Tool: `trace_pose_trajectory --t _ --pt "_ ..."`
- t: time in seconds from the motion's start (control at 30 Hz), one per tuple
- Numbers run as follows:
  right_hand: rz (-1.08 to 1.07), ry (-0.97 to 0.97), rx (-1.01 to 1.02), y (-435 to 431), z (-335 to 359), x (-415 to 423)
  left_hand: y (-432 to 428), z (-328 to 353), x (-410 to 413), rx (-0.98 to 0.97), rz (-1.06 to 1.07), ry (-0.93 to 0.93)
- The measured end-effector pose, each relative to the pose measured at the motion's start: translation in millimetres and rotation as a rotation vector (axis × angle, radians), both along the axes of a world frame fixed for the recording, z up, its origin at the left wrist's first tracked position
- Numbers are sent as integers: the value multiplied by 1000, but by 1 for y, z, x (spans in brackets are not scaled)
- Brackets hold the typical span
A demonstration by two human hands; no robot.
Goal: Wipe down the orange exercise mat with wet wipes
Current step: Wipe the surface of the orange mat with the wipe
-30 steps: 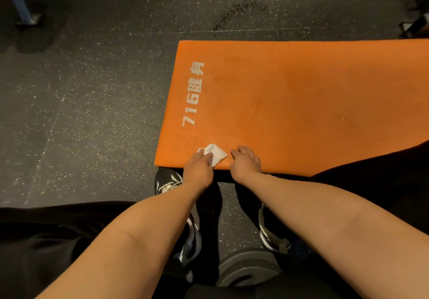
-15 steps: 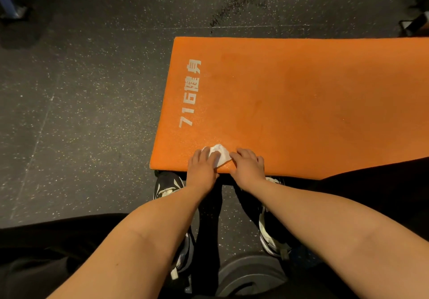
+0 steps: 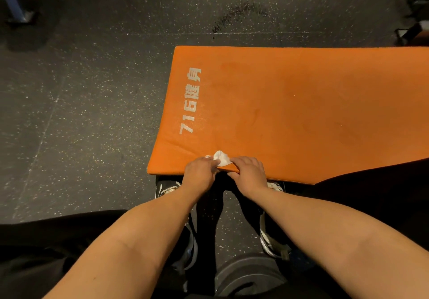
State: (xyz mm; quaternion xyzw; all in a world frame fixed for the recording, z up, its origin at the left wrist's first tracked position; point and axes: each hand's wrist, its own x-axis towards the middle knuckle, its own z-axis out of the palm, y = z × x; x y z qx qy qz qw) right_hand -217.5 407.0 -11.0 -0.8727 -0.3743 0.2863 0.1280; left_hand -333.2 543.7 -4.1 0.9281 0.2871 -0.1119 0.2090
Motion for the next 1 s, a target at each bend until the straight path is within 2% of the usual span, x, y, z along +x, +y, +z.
trace_pose_trajectory --t 0.17,0.23,0.3,0.37,0.43,0.53,0.6,0.8,0.9,1.0 --pt "29 33 -31 -2 6 -3 -14 -1 -13 -42 20 43" --pt "117 22 -101 2 10 2 -20 -3 -13 -73 32 109" --pt "191 12 -141 7 14 9 -23 0 -9 -130 72 95" --pt "133 90 -106 9 16 17 -21 3 1 -230 99 5" --pt "-11 170 -19 8 15 25 -22 5 17 -267 46 -37" --pt "-95 110 -14 4 8 31 -27 -1 29 -213 -68 34" --pt "-86 55 -39 1 1 27 -27 -10 25 -172 -60 79" --pt "-8 -102 -107 6 -11 11 17 -21 8 85 269 -1" --pt "-57 -106 -99 11 -12 9 2 -20 14 -41 293 -107" --pt "-130 -68 -35 9 -13 14 -27 -16 25 -203 153 -206"
